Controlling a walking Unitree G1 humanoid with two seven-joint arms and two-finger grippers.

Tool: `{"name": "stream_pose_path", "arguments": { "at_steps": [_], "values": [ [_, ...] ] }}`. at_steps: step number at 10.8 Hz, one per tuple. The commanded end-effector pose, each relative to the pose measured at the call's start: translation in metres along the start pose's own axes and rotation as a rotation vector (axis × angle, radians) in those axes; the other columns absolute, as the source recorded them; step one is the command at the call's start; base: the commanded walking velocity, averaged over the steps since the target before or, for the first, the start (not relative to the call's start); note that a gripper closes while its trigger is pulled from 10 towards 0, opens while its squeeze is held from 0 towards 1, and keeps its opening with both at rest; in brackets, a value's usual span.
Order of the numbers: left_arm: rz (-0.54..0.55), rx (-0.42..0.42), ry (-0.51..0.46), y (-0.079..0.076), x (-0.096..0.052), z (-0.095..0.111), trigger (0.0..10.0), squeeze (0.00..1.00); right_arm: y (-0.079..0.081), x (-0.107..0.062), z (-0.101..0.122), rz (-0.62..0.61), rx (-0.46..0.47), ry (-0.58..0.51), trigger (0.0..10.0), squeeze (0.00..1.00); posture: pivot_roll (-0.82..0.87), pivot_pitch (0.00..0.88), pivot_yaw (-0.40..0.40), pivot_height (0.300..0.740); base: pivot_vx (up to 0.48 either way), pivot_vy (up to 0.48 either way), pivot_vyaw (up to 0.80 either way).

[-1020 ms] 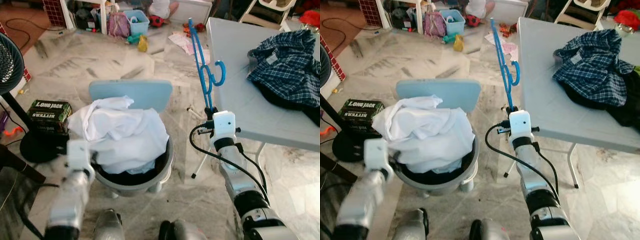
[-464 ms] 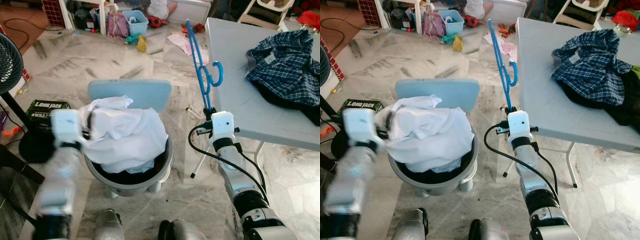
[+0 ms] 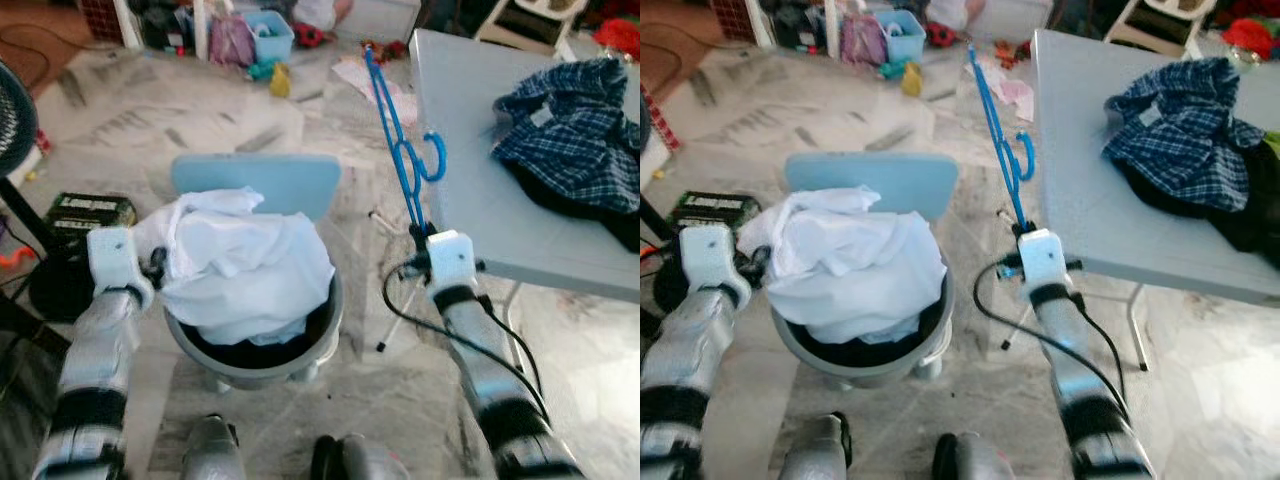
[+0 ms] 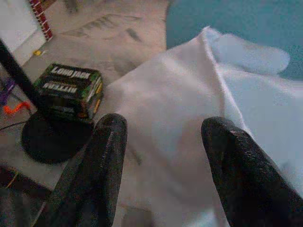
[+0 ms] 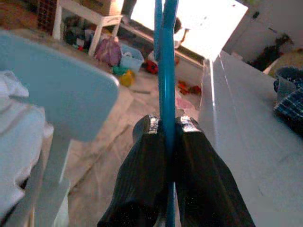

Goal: Hang hanger

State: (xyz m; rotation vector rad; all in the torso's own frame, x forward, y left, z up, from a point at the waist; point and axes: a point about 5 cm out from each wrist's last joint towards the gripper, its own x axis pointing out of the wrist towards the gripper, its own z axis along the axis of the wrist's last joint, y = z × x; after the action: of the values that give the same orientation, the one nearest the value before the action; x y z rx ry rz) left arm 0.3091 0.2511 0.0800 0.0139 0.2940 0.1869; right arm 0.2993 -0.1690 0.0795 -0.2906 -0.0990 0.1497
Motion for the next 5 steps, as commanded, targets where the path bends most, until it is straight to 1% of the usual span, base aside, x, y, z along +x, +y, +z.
{"name": "stream_pose_path", "arguments": {
  "at_steps": [1, 2, 3, 4, 5],
  "values": [
    [-0.039, -0.004, 0.001, -0.008, 0.006, 0.001, 10.0, 0.0, -0.01, -0.007, -0.001, -0.006, -0.026, 0.003, 10.0, 0.0, 0.0, 0.196, -0.156, 0.74, 0.0, 0.0, 0.0],
    [-0.07, 0.01, 0.004, -0.017, 0.015, 0.006, 10.0, 0.0, -0.016, -0.013, -0.002, -0.012, -0.037, 0.016, 10.0, 0.0, -0.01, 0.196, -0.161, 0.74, 0.0, 0.0, 0.0],
    [-0.094, 0.032, 0.009, -0.022, 0.02, 0.008, 10.0, 0.0, -0.016, -0.013, -0.001, -0.008, -0.041, 0.014, 10.0, 0.0, -0.02, 0.194, -0.163, 0.74, 0.0, 0.0, 0.0],
    [-0.12, 0.038, -0.035, -0.027, 0.022, 0.015, 9.8, 0.0, -0.015, -0.012, 0.003, 0.003, -0.055, 0.002, 10.0, 0.0, -0.03, 0.193, -0.165, 0.74, 0.0, 0.0, 0.0],
    [-0.112, 0.035, -0.052, -0.027, 0.023, 0.019, 0.0, 0.0, -0.015, -0.012, 0.004, 0.009, -0.058, 0.0, 10.0, 0.0, -0.03, 0.193, -0.166, 0.74, 0.0, 0.0, 0.0]
  ]
}}
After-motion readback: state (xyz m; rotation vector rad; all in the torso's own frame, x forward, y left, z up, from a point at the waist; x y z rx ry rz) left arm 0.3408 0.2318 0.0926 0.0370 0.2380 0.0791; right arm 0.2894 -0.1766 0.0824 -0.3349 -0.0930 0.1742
